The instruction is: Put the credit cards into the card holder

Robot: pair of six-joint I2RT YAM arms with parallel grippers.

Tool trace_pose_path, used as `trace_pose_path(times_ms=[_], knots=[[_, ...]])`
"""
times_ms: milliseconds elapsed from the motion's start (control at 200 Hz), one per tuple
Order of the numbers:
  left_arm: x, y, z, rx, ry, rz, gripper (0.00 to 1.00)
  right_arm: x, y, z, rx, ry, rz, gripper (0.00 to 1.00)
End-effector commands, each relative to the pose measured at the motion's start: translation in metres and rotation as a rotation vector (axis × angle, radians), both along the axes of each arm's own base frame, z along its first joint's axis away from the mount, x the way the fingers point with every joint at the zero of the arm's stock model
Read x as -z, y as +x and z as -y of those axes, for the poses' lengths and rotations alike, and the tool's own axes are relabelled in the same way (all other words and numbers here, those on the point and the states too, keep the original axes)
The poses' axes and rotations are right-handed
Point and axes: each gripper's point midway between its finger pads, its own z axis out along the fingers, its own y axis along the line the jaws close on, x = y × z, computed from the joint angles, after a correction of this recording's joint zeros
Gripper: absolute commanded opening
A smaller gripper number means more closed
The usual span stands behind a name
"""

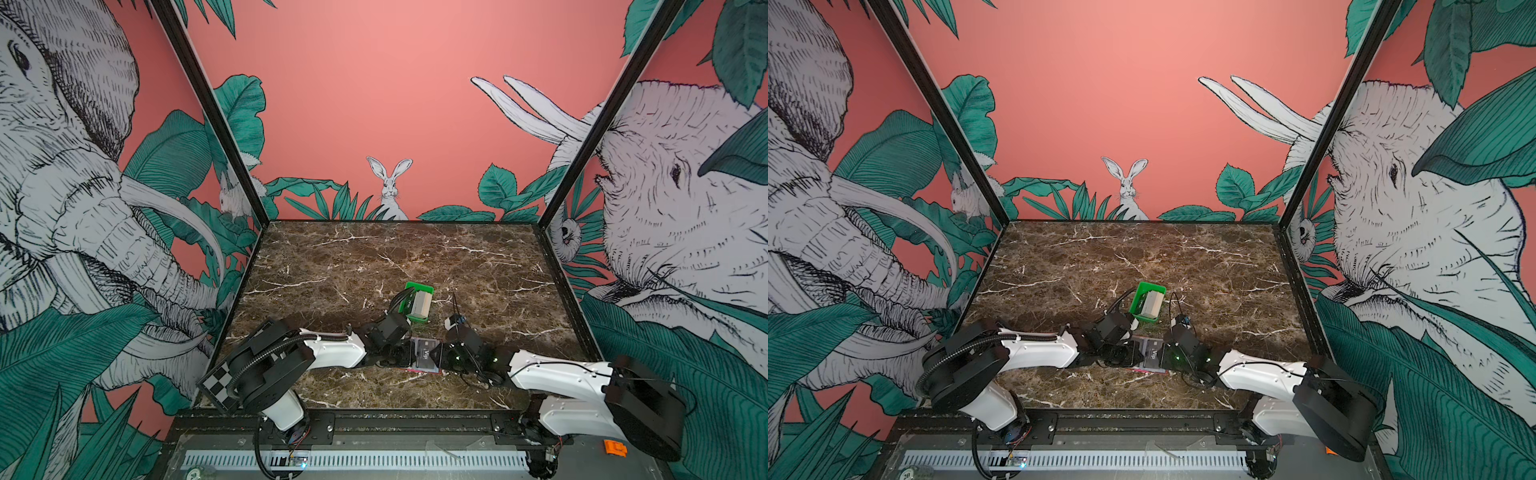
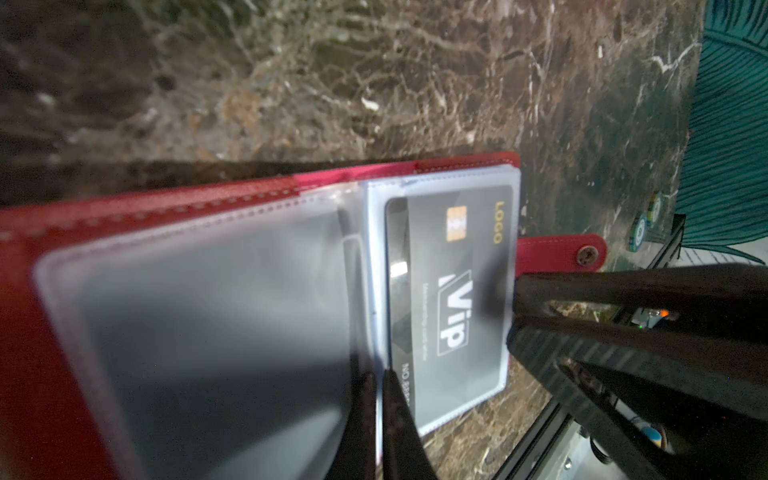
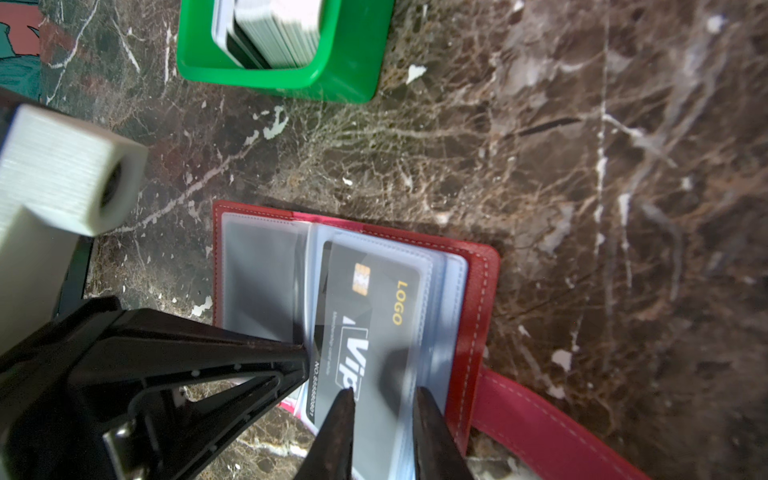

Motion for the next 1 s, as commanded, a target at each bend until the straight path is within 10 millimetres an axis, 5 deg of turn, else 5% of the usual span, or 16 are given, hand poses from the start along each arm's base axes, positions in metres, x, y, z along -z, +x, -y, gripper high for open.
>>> trace_pose_path(times_ms=[0,640,995], knots=[[0.054,-0.033,-0.043,0.008,0.22,-0.12,0.09,-0.001,0.003,-0.003,0.003,0.019,0.007,0.25],[0.051,-0.032,-0.042,0.003,0.21,-0.112,0.08,0.002,0.002,0.001,0.024,0.006,-0.006,0.24],[0.013,-0.019,-0.031,-0.011,0.089,-0.005,0.09,0.009,0.001,0.003,0.029,-0.016,-0.024,0.24]])
